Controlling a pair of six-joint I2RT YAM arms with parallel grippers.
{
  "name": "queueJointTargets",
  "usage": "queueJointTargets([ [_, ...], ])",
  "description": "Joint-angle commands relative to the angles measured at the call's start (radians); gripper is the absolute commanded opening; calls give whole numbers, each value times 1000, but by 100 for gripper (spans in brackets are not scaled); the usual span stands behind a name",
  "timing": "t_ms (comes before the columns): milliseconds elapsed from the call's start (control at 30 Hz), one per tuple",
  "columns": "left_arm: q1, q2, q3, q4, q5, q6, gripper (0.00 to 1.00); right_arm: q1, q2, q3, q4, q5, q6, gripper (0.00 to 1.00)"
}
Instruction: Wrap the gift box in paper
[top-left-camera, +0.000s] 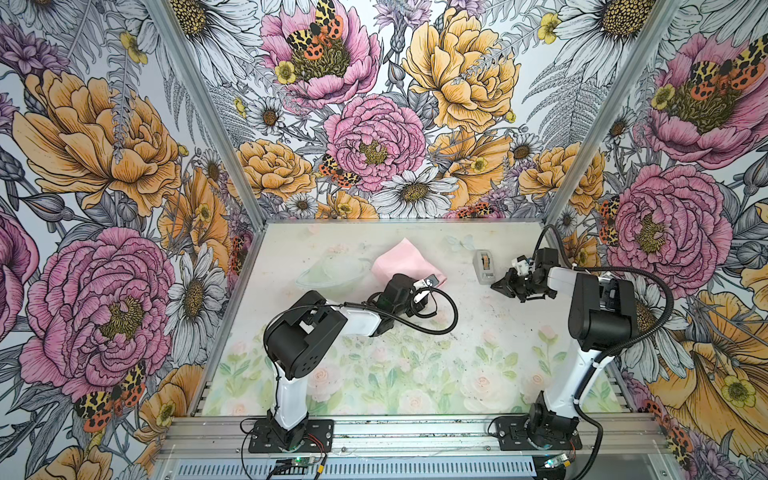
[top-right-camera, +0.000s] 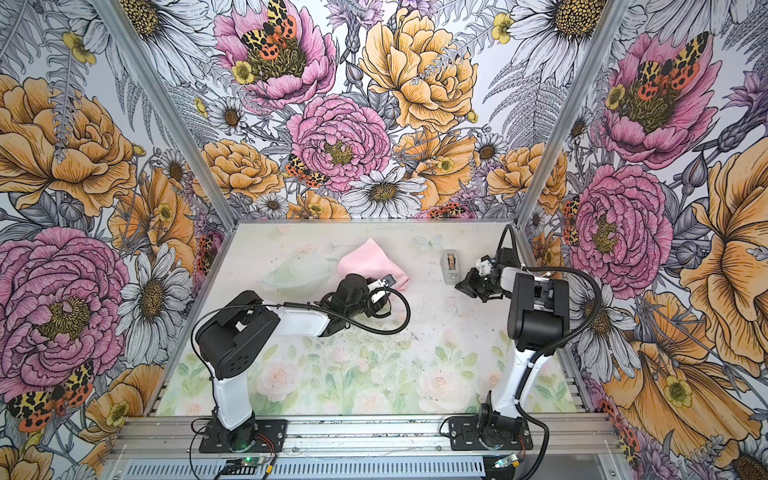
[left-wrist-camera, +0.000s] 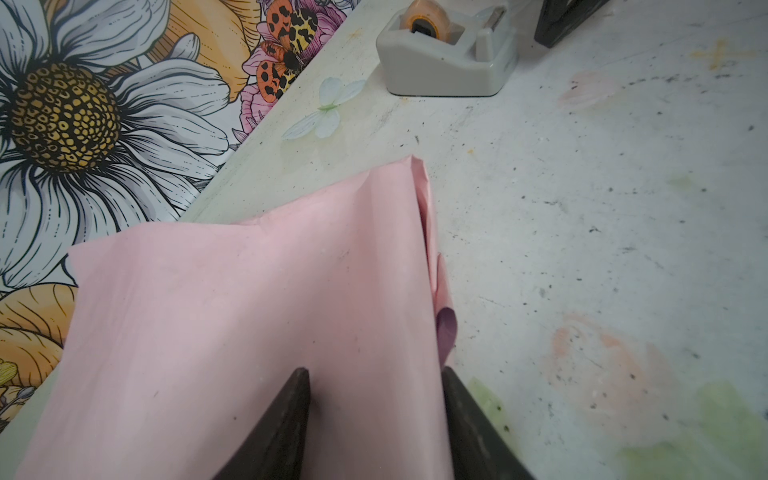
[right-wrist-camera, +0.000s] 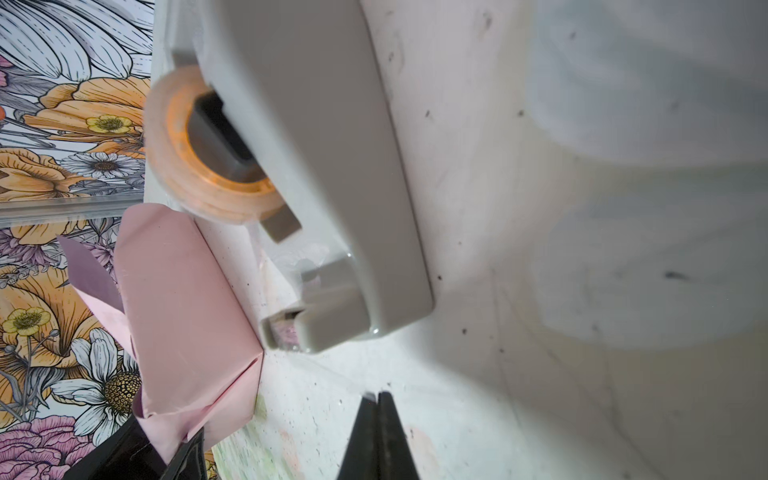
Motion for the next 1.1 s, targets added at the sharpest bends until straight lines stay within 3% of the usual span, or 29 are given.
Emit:
queueJointTargets([
  [0, -2, 72, -39, -175, 49, -45, 49, -16, 11, -4, -11, 62, 30, 0],
  [267, -2, 73, -40, -173, 50, -47, 49, -23, -24, -24, 8, 36, 13, 0],
  [500, -1, 78, -40, -172, 57, -52, 49, -3, -238, -147, 121, -119, -83, 0],
  [667, -1, 82, -40, -167, 64, -57, 49, 94, -296, -198, 192, -199, -102, 0],
  [1067, 4, 82, -42, -166, 71, -61, 49, 338, -232, -150, 242, -301, -126, 0],
])
